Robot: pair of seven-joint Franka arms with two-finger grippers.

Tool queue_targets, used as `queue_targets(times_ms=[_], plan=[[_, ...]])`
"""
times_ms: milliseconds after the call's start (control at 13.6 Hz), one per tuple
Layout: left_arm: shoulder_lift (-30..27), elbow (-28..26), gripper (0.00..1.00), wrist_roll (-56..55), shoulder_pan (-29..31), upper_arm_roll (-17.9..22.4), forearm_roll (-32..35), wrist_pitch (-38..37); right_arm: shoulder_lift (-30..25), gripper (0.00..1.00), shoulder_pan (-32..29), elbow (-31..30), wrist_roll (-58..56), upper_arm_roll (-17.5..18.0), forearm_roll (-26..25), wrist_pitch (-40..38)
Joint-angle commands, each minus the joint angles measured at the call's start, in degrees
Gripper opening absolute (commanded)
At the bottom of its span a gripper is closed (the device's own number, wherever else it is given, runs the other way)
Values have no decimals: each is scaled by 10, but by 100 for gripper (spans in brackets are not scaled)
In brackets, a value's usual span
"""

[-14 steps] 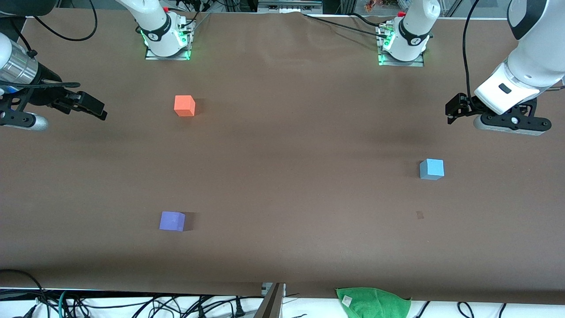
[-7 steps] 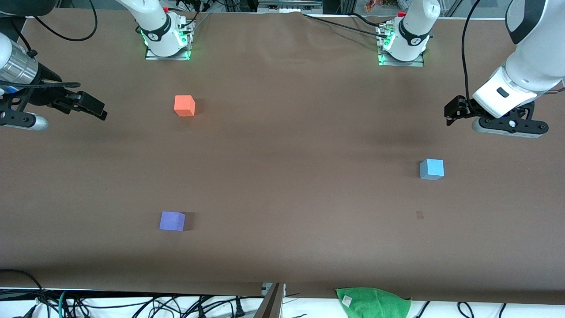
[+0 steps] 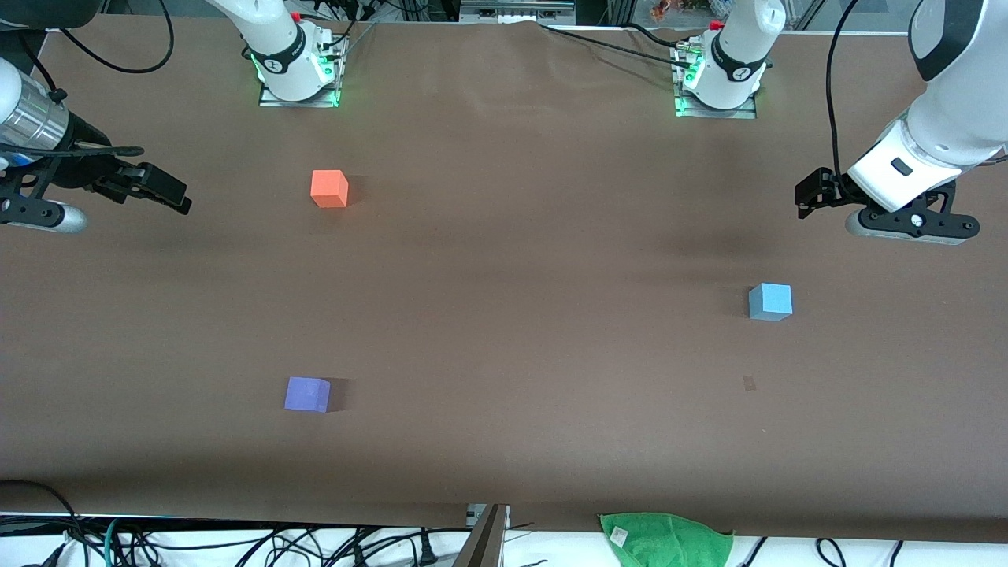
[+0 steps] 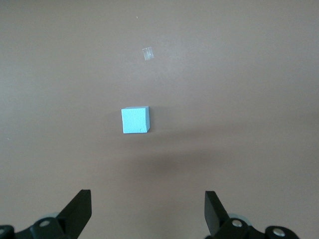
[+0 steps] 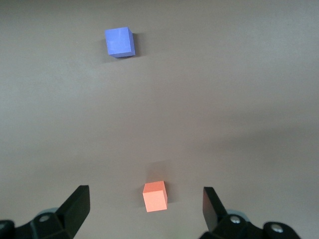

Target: Place blue block between orange and purple blocks

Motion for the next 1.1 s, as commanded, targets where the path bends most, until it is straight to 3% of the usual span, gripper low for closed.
queue_targets(times_ms=[0,806,1026], plan=[[1,8,100,-1,5,1,-11,-14,-2,100,0,4,-1,0,10,0],[2,7,100,-2,6,1,-8,-15,-2,100,-1,4,-2,-1,10,-1],[31,6,100,0,10,1,-7,-28,-2,100,-1,4,-2,-1,10,-1]])
